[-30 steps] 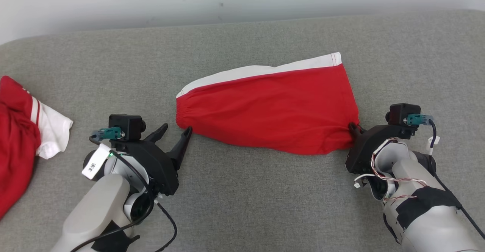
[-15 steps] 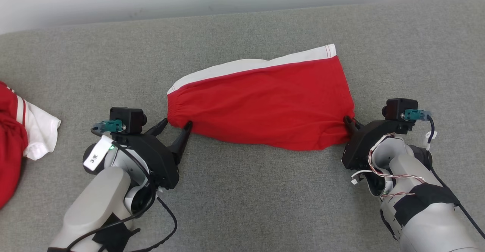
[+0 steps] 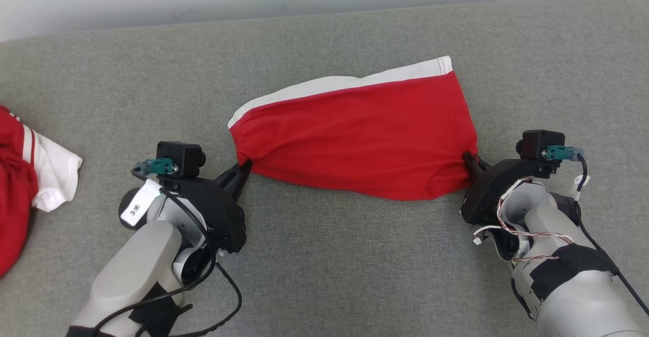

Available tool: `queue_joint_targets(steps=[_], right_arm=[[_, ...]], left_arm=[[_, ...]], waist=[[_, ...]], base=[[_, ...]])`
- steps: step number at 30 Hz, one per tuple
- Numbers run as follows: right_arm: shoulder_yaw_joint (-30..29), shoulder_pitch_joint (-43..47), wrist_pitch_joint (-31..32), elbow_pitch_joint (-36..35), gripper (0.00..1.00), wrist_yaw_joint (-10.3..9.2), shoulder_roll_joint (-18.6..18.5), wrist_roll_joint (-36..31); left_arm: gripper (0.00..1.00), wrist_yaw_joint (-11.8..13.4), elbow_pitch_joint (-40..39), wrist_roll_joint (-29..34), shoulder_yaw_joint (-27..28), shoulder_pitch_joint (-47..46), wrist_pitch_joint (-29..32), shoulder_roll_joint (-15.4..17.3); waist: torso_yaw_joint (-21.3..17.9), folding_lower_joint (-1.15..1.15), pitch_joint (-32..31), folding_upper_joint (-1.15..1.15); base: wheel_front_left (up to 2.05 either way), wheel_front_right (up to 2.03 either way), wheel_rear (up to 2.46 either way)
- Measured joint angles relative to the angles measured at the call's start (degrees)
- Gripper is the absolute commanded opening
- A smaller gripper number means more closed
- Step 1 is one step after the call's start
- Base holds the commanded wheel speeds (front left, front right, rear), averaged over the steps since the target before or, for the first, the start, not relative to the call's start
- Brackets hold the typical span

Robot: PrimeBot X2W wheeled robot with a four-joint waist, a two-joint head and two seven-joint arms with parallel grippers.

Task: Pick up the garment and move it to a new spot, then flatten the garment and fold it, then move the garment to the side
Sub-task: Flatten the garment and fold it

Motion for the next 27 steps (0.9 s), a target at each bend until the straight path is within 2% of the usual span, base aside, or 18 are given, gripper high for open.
queue_joint_targets(steps=[6, 13, 21, 27], right_arm=[[-0.21, 0.96, -0.08, -0.69, 0.00, 2.04, -1.16, 0.45], [0.11, 6.50, -1.59, -3.67, 0.00, 3.87, -2.34, 0.81], [0.52, 14.80, -3.65, -11.25, 0.00, 4.94, -2.85, 0.93], [0.49, 22.06, -4.74, -20.25, 0.00, 5.11, -3.69, 1.38]], left_arm=[[0.00, 0.00, -1.04, -0.74, -1.78, -0.03, -0.52, 0.64], [0.00, -0.44, -3.25, -1.98, -3.54, 4.32, -1.55, 3.94], [0.00, -0.43, -8.70, -4.66, -5.13, 11.83, -3.00, 7.40], [0.00, -0.43, -14.95, -6.95, -5.34, 16.84, -3.97, 9.84]], waist=[[0.64, 0.01, -0.79, 0.00], [0.96, 0.01, -3.11, 0.00], [0.68, 0.01, -6.19, 0.00], [-0.20, 0.00, -8.47, 0.00]], base=[[0.00, 0.00, 0.00], [0.00, 0.00, 0.00], [0.00, 0.00, 0.00], [0.00, 0.00, 0.00]])
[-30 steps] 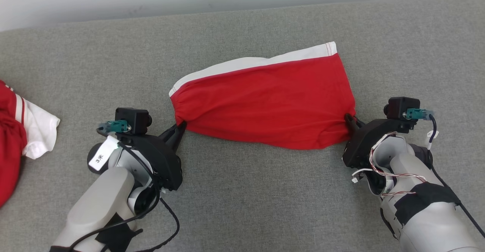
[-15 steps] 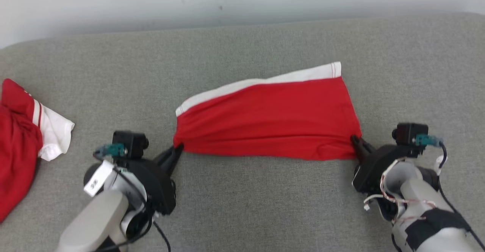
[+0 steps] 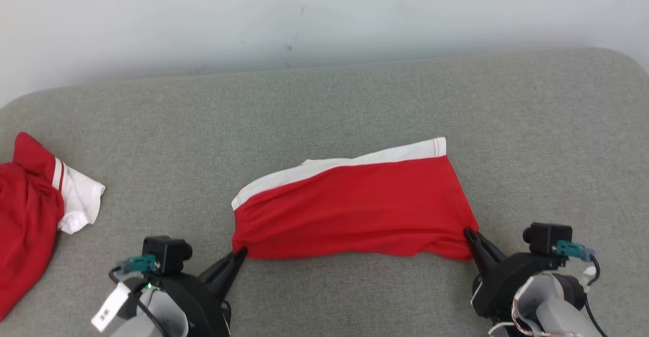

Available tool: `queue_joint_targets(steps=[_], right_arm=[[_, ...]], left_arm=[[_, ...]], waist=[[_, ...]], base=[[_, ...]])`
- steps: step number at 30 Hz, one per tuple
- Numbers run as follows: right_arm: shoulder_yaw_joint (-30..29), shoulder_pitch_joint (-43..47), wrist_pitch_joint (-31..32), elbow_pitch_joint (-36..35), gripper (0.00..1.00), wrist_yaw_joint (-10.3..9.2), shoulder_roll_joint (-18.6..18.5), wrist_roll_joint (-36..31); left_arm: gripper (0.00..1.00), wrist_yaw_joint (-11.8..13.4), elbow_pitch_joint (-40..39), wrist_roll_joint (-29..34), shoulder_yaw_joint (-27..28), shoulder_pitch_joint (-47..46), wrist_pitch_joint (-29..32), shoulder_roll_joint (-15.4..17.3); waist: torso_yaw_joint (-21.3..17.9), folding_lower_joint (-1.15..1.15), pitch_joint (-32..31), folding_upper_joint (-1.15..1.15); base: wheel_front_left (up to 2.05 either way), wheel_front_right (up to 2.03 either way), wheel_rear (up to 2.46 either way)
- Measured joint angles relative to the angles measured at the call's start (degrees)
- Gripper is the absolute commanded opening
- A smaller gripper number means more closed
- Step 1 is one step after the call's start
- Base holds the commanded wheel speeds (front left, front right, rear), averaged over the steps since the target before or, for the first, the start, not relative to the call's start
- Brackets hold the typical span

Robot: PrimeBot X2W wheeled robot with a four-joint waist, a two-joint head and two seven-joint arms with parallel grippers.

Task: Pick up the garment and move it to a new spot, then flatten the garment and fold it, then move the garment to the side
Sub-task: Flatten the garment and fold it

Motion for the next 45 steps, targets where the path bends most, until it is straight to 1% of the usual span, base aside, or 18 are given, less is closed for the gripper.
queue_joint_targets(steps=[7, 10, 15, 18, 19, 20, 21, 22, 23, 24, 25, 29, 32, 37, 41, 43, 45], right_arm=[[-0.92, 8.05, -0.27, -11.85, 0.00, -0.02, -1.47, 1.38], [-1.69, 10.40, -0.25, -16.89, 0.00, -0.83, -2.07, 1.62], [-3.08, 13.29, 0.83, -25.47, 0.00, -2.67, -2.88, 2.12], [-3.18, 15.13, 2.52, -29.13, 0.00, -3.90, -3.04, 2.43], [-3.08, 15.66, 3.33, -30.17, 0.00, -4.42, -3.08, 2.55], [-2.93, 16.03, 4.11, -31.00, 0.00, -4.75, -3.14, 2.55], [-2.79, 16.22, 4.90, -31.49, 0.00, -5.17, -3.28, 2.53], [-2.78, 16.50, 5.57, -32.16, 0.00, -5.69, -3.53, 2.53], [-2.77, 16.80, 6.24, -32.74, 0.03, -6.20, -3.75, 2.53], [-2.64, 16.90, 7.00, -33.07, 0.20, -6.51, -3.94, 2.52], [-2.52, 16.94, 7.66, -33.60, 1.00, -6.81, -4.03, 2.52], [-2.20, 17.04, 10.05, -36.24, 1.00, -8.23, -4.03, 2.54], [-2.12, 17.29, 11.76, -37.60, 1.00, -9.47, -4.37, 2.46], [-3.31, 19.28, 14.05, -38.39, 1.00, -11.31, -6.57, 0.45], [-5.48, 19.27, 14.43, -38.53, 1.00, -12.22, -7.54, -2.26], [-7.14, 19.22, 14.04, -38.79, 1.00, -12.58, -7.56, -3.07], [-8.92, 18.98, 12.70, -39.12, 1.00, -12.65, -7.23, -3.80]], left_arm=[[0.00, 0.01, -6.80, -1.18, 0.03, 5.04, 0.12, 3.15], [0.00, 0.30, -10.10, -1.78, 0.11, 6.93, 0.59, 4.03], [0.00, 2.16, -14.00, -1.89, 0.93, 7.21, 1.94, 5.78], [0.00, 3.10, -15.13, -2.15, 0.82, 7.89, 3.55, 6.58], [0.10, 3.36, -15.59, -2.49, 0.69, 8.08, 4.08, 6.59], [0.35, 3.67, -15.92, -2.69, 0.68, 8.23, 4.43, 6.60], [0.71, 4.05, -16.01, -2.86, 0.54, 8.23, 4.83, 6.60], [1.00, 4.38, -16.17, -2.85, 0.37, 8.23, 5.32, 6.61], [1.00, 4.63, -16.44, -2.82, 0.21, 8.19, 5.63, 6.61], [1.00, 4.63, -16.69, -2.78, 0.08, 8.04, 5.73, 6.61], [1.00, 4.77, -17.05, -2.67, 0.04, 7.80, 6.17, 6.64], [1.00, 5.69, -18.05, -0.98, -0.24, 7.06, 7.14, 6.66], [1.00, 6.89, -18.52, -0.08, -0.51, 6.27, 7.92, 6.92], [1.00, 10.81, -18.01, 2.20, -0.37, 6.34, 9.17, 9.35], [1.00, 13.71, -17.68, 2.50, 2.04, 6.74, 8.70, 10.34], [1.00, 14.72, -18.18, 2.96, 4.17, 7.05, 6.67, 10.12], [1.00, 15.17, -19.11, 3.67, 7.38, 7.52, 3.36, 9.92]], waist=[[-0.45, 0.00, -1.28, 0.00], [-0.47, 0.00, -1.40, 0.00], [-0.32, -0.01, -1.39, 0.00], [-0.25, -0.01, -1.21, 0.00], [-0.26, 0.00, -1.09, 0.00], [-0.28, 0.00, -0.92, 0.00], [-0.31, 0.00, -0.75, 0.00], [-0.32, 0.00, -0.58, 0.00], [-0.33, 0.00, -0.42, 0.00], [-0.33, 0.00, -0.25, 0.00], [-0.33, -0.01, -0.08, 0.00], [-0.33, 0.00, 0.54, 0.00], [-0.34, 0.00, 0.88, 0.00], [-0.40, 0.00, 1.26, 0.00], [-0.37, 0.00, 1.06, 0.00], [-0.23, 0.00, 0.75, 0.00], [-0.01, 0.00, 0.39, 0.00]], base=[[0.00, 0.00, 0.00], [0.00, 0.00, 0.00], [0.00, 0.00, 0.00], [0.00, 0.00, 0.00], [0.00, 0.00, 0.00], [0.00, 0.00, 0.00], [0.00, 0.00, 0.00], [0.00, 0.00, 0.00], [0.00, 0.00, 0.00], [0.00, 0.00, 0.00], [0.00, 0.00, 0.00], [0.00, 0.00, 0.00], [0.00, 0.00, 0.00], [0.00, 0.00, 0.00], [0.00, 0.00, 0.00], [0.00, 0.00, 0.00], [0.00, 0.00, 0.00]])
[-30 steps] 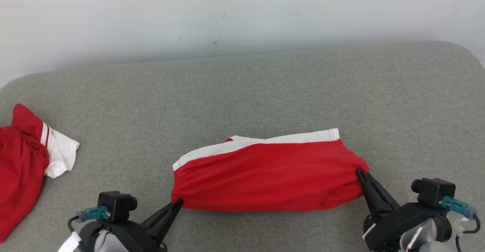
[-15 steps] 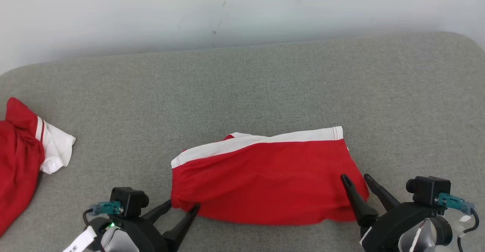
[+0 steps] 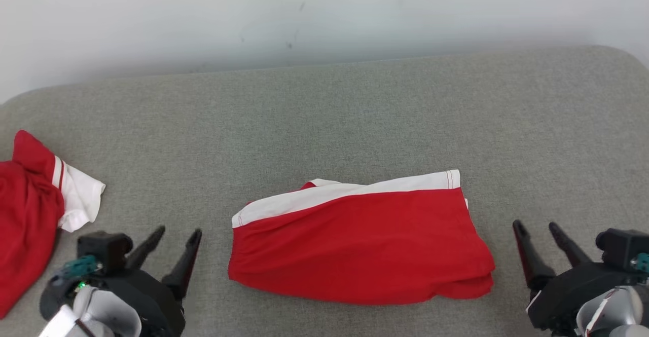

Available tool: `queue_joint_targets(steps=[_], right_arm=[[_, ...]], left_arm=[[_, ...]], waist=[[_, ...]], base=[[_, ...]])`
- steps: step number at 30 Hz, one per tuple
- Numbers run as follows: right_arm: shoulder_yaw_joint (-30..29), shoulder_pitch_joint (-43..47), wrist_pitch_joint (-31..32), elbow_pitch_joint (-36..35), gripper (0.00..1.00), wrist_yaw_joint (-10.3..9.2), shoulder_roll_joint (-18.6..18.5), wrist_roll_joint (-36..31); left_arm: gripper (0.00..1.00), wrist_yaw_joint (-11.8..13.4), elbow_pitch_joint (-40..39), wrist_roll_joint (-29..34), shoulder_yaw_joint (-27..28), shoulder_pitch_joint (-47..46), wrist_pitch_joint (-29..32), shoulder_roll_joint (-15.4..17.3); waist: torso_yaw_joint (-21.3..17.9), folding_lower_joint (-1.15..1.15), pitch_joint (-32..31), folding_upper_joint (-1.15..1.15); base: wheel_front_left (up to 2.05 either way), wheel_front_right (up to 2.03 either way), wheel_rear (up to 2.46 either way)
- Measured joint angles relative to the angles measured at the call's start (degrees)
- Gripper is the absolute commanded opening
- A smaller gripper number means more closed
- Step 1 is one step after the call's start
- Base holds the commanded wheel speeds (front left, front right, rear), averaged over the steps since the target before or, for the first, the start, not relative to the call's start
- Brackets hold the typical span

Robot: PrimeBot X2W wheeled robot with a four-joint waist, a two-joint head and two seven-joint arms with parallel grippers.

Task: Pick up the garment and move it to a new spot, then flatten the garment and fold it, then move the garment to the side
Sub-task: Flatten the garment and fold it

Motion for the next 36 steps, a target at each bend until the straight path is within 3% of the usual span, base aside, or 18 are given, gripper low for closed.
queue_joint_targets(steps=[5, 13, 24, 36], right_arm=[[-4.02, -1.47, -5.11, -0.09, 1.00, -0.04, 3.69, -0.22], [-4.10, -2.16, -13.25, 3.38, 1.00, -0.04, 6.50, -1.92], [-3.03, -1.93, -21.65, 8.62, 1.00, -0.04, 8.92, -4.88], [-2.99, -2.04, -22.98, 11.45, 1.00, 0.03, 8.37, -5.37]], left_arm=[[1.00, -0.04, -2.32, 2.38, 4.50, 1.68, -6.47, -2.42], [1.00, -0.05, -1.80, 7.80, 11.93, 7.83, -15.07, -9.06], [1.00, -0.07, -0.83, 12.81, 15.64, 13.40, -15.29, -12.40], [1.00, -0.05, -1.91, 13.86, 18.31, 15.81, -15.46, -13.70]], waist=[[0.72, 0.00, -1.13, 0.00], [1.73, 0.00, -3.48, 0.00], [1.07, 0.00, -5.91, 0.00], [1.21, -0.01, -6.23, 0.00]], base=[[0.00, 0.00, 0.00], [0.00, 0.00, 0.00], [0.00, 0.00, 0.00], [0.00, 0.00, 0.00]])
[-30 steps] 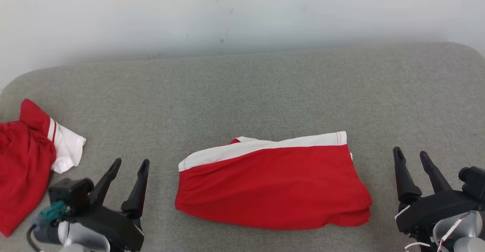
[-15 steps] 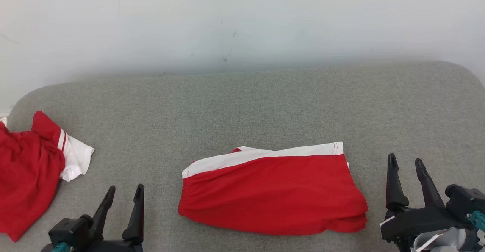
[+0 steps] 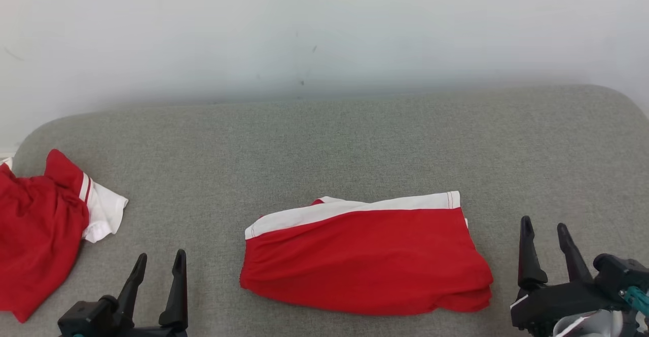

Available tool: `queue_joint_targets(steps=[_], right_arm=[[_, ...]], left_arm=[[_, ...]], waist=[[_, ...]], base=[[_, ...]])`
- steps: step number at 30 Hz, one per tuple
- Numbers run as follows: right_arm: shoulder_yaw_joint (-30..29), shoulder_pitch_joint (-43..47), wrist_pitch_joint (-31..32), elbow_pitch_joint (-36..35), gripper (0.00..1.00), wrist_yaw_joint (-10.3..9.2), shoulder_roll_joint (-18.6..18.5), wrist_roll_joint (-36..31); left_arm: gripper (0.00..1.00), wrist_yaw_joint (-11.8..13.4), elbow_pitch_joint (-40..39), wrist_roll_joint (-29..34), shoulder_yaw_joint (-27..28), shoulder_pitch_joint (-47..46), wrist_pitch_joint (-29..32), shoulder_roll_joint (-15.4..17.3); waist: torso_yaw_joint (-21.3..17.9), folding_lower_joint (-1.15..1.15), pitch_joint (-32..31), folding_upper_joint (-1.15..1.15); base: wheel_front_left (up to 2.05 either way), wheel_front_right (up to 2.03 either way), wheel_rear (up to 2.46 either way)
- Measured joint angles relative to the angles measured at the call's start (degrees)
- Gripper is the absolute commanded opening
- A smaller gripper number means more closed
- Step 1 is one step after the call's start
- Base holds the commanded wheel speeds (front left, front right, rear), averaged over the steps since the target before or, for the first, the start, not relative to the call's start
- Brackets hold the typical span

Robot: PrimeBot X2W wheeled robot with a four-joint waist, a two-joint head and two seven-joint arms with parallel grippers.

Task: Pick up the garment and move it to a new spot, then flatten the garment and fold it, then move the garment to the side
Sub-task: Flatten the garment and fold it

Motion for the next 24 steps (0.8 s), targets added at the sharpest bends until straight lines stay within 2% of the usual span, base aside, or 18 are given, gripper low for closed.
queue_joint_targets(steps=[3, 9, 17, 24], right_arm=[[0.53, -0.51, 3.01, 1.21, 1.00, 0.00, 0.07, 1.00], [4.35, -4.09, 14.95, 1.44, 1.00, 0.00, 0.13, 1.96], [4.19, -7.19, 27.28, 0.37, 1.00, -0.09, 0.15, 0.08], [-2.57, -7.72, 35.73, 3.10, 1.00, -0.10, 1.18, -4.38]], left_arm=[[1.00, 0.00, -0.43, 0.22, 0.02, 0.03, -0.01, -0.10], [1.00, 0.00, -1.22, 0.75, -0.62, 0.84, -0.01, -0.34], [1.00, 0.00, -1.31, 0.88, -1.80, 0.55, -0.01, -0.96], [1.00, -0.49, -1.10, 0.93, -2.33, -0.62, 0.01, -1.22]], waist=[[0.28, 0.00, 0.39, 0.00], [0.65, 0.01, 1.40, 0.00], [1.60, 0.01, 2.37, 0.00], [2.63, 0.01, 3.08, 0.00]], base=[[0.00, 0.00, 0.00], [0.00, 0.00, 0.00], [0.00, 0.00, 0.00], [0.00, 0.00, 0.00]])
